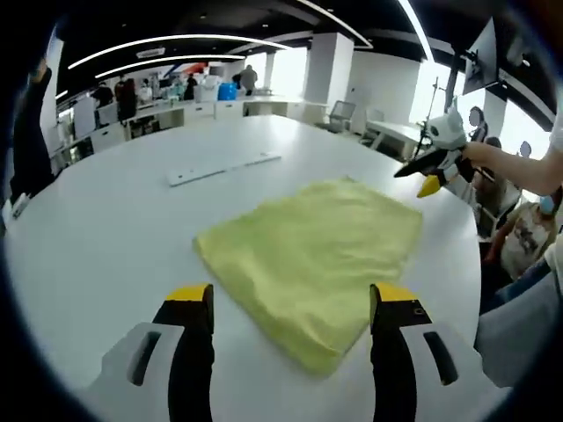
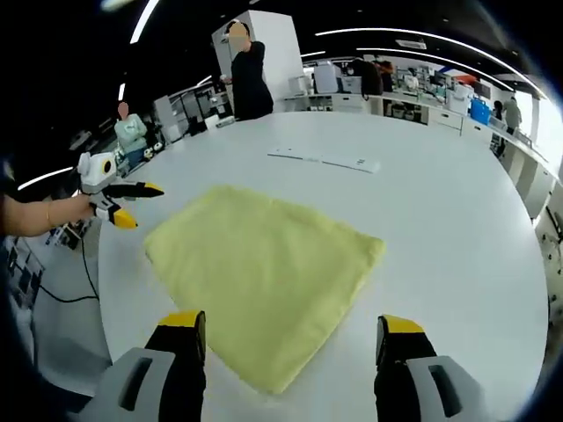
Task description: Fold the garment on the visible template until the final outline fits inside the template.
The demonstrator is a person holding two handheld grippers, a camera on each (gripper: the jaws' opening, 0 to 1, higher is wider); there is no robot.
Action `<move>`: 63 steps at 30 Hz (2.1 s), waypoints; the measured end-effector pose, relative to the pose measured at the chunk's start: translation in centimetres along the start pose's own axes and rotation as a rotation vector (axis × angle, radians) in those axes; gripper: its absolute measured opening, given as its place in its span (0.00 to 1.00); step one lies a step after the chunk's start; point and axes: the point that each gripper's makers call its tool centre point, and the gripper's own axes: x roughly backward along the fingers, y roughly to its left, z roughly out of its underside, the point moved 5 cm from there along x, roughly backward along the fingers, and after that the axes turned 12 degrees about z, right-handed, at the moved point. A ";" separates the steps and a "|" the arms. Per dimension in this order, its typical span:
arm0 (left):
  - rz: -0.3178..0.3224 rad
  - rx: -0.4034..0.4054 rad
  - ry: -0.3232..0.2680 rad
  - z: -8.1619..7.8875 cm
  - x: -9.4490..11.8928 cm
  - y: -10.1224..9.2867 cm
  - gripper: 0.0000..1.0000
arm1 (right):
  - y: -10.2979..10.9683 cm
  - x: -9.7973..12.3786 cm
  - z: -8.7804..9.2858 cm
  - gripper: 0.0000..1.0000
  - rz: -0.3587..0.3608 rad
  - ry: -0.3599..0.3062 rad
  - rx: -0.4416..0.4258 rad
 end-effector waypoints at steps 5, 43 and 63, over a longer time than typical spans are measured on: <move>-0.002 -0.015 0.029 1.5 0.4 -1.1 0.63 | 0.5 1.1 1.9 0.72 0.003 0.011 0.008; 0.007 0.108 0.107 6.7 0.5 -2.1 0.08 | 0.6 0.6 6.9 0.06 -0.025 -0.056 -0.015; 0.017 0.095 0.140 6.3 0.9 -1.6 0.00 | 0.4 1.6 6.3 0.00 -0.050 -0.062 0.021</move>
